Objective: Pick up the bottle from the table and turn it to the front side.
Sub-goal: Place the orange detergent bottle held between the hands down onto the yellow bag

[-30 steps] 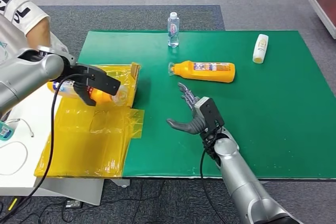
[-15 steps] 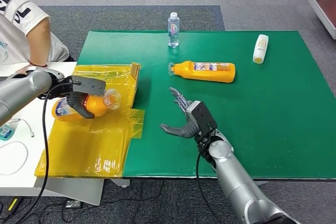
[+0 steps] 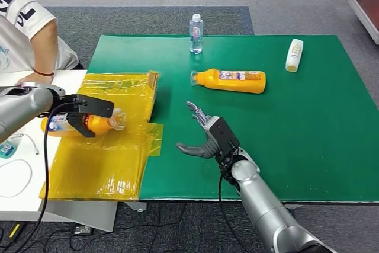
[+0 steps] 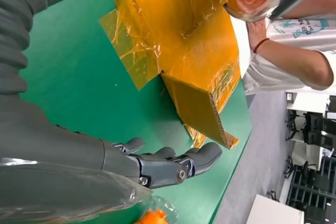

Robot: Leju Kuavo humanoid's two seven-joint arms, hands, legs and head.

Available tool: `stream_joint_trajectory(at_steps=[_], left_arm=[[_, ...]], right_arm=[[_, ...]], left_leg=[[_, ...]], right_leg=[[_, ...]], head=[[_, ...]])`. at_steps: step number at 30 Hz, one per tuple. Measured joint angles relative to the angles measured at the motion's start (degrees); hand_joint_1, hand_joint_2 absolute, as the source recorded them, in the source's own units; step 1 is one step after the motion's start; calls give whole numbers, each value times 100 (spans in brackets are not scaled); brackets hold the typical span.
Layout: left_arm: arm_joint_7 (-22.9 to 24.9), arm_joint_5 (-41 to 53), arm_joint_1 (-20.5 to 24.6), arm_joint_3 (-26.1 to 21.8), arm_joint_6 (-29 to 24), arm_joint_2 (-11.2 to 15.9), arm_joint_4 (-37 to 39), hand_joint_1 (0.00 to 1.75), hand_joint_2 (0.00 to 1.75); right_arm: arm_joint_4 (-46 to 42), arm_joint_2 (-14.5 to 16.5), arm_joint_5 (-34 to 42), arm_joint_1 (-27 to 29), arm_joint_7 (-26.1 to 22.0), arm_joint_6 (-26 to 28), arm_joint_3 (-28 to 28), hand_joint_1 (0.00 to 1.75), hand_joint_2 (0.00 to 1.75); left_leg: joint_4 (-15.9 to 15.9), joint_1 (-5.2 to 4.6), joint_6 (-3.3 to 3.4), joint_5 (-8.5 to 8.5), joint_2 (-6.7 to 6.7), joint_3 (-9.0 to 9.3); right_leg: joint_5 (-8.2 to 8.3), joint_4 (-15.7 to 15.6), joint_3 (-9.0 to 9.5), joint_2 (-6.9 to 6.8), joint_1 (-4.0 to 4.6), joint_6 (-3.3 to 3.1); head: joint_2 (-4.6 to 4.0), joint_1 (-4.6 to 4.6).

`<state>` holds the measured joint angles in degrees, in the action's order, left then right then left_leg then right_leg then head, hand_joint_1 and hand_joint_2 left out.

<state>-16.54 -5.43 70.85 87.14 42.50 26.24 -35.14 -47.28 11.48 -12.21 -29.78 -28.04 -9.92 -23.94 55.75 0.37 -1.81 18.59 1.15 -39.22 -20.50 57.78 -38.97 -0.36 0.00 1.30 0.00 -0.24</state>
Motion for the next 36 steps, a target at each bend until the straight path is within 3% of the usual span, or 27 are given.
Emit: stream_joint_trajectory(at_steps=[11,36], left_arm=[[95,441,-61,48,-270,-463,275,175,175],[144,506,-80,52,-480,-1008,630,175,175]], right_arm=[[0,39,-30,19,22,133,-26,0,175],[-46,39,-255,64,7,429,-13,0,175]], left_leg=[[0,-2,1,-1,0,0],[0,-3,2,0,0,2]], right_leg=[[1,0,-2,0,-2,1],[1,0,0,1,-3,1]], head=[[0,1],[0,2]])
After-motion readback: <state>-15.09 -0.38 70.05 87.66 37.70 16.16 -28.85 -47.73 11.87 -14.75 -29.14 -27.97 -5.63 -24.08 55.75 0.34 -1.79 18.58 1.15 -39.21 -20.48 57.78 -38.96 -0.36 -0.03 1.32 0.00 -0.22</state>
